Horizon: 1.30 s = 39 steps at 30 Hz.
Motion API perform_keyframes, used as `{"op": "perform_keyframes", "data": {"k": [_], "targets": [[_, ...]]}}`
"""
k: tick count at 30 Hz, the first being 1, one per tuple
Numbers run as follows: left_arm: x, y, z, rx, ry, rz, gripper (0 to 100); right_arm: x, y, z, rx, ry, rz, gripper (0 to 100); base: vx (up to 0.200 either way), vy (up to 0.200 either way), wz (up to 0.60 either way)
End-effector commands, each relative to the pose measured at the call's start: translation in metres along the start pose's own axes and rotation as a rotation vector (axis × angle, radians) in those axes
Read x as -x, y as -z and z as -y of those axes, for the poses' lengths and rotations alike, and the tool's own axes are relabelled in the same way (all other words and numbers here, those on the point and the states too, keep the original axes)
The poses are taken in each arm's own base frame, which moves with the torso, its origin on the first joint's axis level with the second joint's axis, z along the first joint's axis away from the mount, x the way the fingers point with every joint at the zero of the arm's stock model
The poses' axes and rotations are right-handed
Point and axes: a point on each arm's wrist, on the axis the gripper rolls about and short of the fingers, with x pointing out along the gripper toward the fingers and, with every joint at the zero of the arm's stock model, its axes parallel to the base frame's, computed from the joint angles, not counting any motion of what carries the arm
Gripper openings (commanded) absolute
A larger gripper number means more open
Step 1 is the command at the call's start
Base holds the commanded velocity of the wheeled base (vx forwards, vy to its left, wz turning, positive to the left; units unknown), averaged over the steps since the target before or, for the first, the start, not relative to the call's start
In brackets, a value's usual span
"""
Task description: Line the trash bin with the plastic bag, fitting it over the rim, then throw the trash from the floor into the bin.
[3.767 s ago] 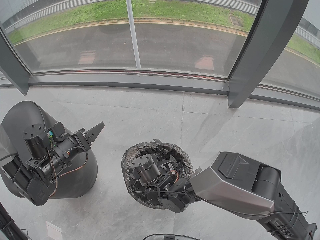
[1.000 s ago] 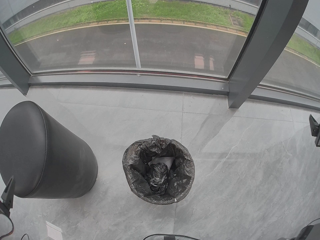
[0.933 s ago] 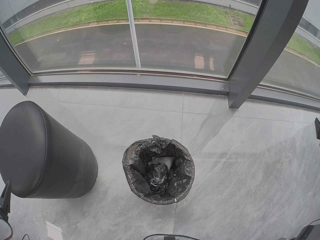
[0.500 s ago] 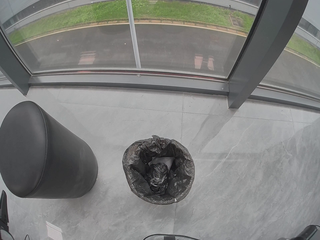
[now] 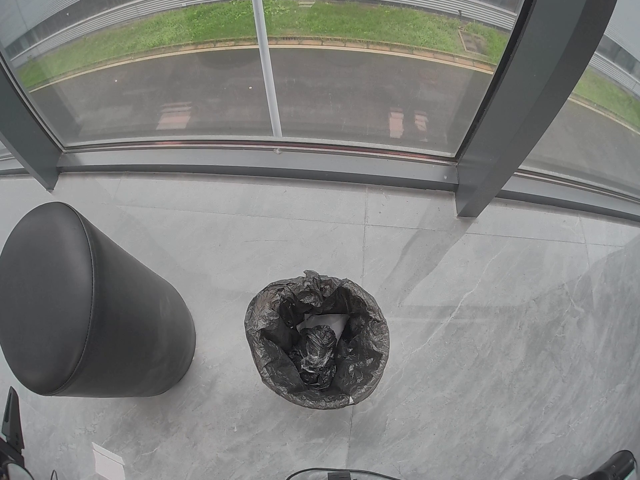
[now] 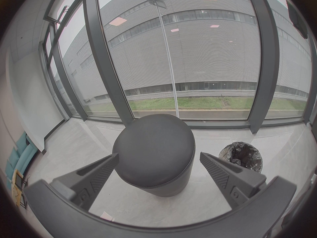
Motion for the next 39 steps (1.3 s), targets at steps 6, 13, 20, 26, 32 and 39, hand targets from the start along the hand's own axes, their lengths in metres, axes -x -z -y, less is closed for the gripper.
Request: {"op": "perform_keyframes", "data": {"k": [6,13,20,26,32,39], "targets": [[-0.001,0.006,0.004,0.002,-0.070,-0.033,100,0.003,0.026,-0.002,-0.008,-0.032,0.008,100,0.000,0.000,0.00],[0.003,0.025,0.010,-0.018,-0.178,-0.045,100,0.002,0.034,-0.004,-0.014,-0.037,0.014,100,0.000,0.000,0.00],[-0.002,0.051,0.013,-0.033,-0.167,-0.086,100,0.002,0.038,-0.006,-0.063,-0.117,-0.019,100,0.000,0.000,0.00],[-0.013,0.057,0.019,0.027,-0.037,0.053,100,0.002,0.044,-0.007,-0.066,-0.133,-0.078,100,0.000,0.000,0.00],[-0.013,0.055,0.021,0.041,0.062,0.078,100,0.003,0.046,-0.008,-0.087,-0.184,-0.092,100,0.000,0.000,0.00],[-0.012,0.057,0.026,0.029,0.248,0.070,100,0.003,0.045,-0.010,-0.118,-0.241,-0.095,100,0.000,0.000,0.00]]}}
